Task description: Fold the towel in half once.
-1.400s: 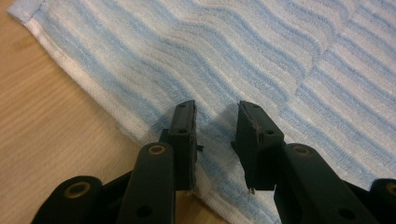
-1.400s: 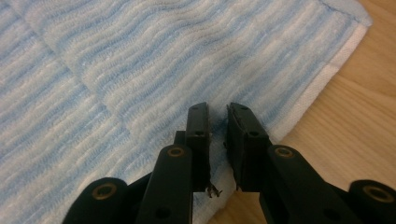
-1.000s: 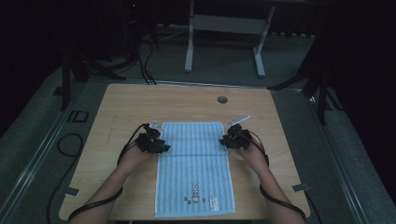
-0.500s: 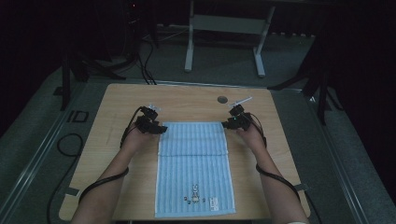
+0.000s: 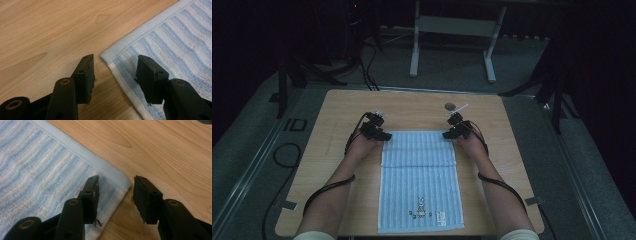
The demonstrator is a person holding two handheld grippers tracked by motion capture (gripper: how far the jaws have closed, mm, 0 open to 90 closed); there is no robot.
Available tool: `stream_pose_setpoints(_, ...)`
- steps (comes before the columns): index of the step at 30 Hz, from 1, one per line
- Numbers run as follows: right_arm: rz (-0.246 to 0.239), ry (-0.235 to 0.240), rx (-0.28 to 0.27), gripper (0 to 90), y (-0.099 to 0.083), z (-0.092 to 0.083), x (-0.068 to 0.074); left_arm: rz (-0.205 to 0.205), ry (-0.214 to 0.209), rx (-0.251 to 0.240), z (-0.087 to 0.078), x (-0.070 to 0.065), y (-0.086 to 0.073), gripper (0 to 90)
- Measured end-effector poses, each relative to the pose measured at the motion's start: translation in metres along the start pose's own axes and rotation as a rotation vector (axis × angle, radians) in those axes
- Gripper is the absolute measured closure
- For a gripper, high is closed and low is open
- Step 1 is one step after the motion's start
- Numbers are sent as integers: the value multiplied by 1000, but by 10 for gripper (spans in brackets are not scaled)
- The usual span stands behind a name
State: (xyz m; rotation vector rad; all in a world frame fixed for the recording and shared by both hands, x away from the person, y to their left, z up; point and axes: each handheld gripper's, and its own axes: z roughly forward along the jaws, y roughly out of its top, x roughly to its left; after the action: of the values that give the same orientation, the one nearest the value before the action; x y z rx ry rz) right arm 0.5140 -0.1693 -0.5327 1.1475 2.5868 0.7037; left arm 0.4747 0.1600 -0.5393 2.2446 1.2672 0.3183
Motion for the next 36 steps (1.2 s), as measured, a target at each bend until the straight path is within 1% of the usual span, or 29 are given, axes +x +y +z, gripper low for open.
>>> stream_pose_setpoints(1,-7,5,1,651,0,0,1,7,11,-6,1,-1,0,479)
stream_pose_setpoints(4,-19,26,11,773,1,-1,4,15,25,0,3,-4,3,482)
stream_pose_setpoints(5,-30,27,12,807,1,-1,5,21,20,-5,3,-5,3,507)
stream_pose_setpoints(6,-32,29,18,827,1,-1,6,28,9,-8,3,-7,3,557)
stream_pose_setpoints(7,-34,27,22,831,1,-1,7,44,-7,-9,3,-9,4,618)
stream_pose_setpoints(9,-42,24,28,839,2,-1,8,52,-43,1,4,-12,5,798)
stream_pose_setpoints(10,-43,17,30,843,2,-2,8,62,-37,1,4,-14,6,844)
stream_pose_setpoints(11,-46,14,29,844,2,-2,8,61,-65,-1,4,-15,6,858)
stream_pose_setpoints(12,-51,9,26,845,2,-3,8,56,-78,-4,3,-15,6,864)
stream_pose_setpoints(14,-44,11,9,846,2,-7,5,46,-99,-32,-1,-15,9,868)
stream_pose_setpoints(15,-37,20,-1,846,3,-10,4,37,-107,-50,-5,-14,11,868)
stream_pose_setpoints(17,-35,23,-32,846,8,-20,0,25,-116,-90,-16,-11,18,872)
stream_pose_setpoints(18,-32,26,-53,846,12,-27,-2,26,-116,-99,-20,-10,21,871)
stream_pose_setpoints(19,-35,23,-65,846,14,-32,-3,24,-114,-111,-25,-8,24,871)
stream_pose_setpoints(20,-34,14,-80,846,18,-38,-4,29,-102,-121,-30,-8,28,871)
stream_pose_setpoints(22,-32,7,-110,846,27,-52,-7,24,-103,-149,-41,-6,37,871)
stream_pose_setpoints(23,-32,-2,-122,846,32,-59,-8,26,-87,-167,-47,-6,41,871)
stream_pose_setpoints(25,-40,-14,-148,846,42,-73,-10,28,-86,-207,-62,-4,52,871)
stream_pose_setpoints(26,-46,-16,-160,846,48,-81,-10,29,-79,-221,-68,-4,55,870)
stream_pose_setpoints(27,-52,-22,-171,845,52,-87,-10,42,-76,-238,-77,-4,60,871)
stream_pose_setpoints(28,-61,-32,-187,846,58,-96,-11,39,-75,-256,-82,-4,63,870)
stream_pose_setpoints(29,-56,-31,-199,846,61,-102,-11,42,-68,-276,-90,-4,67,870)
stream_pose_setpoints(30,-59,-37,-217,846,65,-110,-12,40,-77,-294,-98,-4,71,870)
stream_pose_setpoints(31,-59,-46,-233,846,68,-118,-13,47,-77,-307,-105,-3,74,870)
stream_pose_setpoints(32,-60,-47,-251,846,72,-126,-14,53,-51,-330,-114,-4,79,870)
stream_pose_setpoints(33,-60,-47,-251,846,72,-126,-14,53,-51,-330,-114,-4,79,870)
stream_pose_setpoints(34,-58,-55,-269,846,75,-135,-16,53,-51,-330,-114,-4,79,870)
stream_pose_setpoints(35,-58,-55,-269,846,75,-135,-16,46,-50,-353,-130,-1,88,870)
stream_pose_setpoints(36,-57,-66,-288,845,82,-150,-19,45,-50,-357,-135,0,92,870)
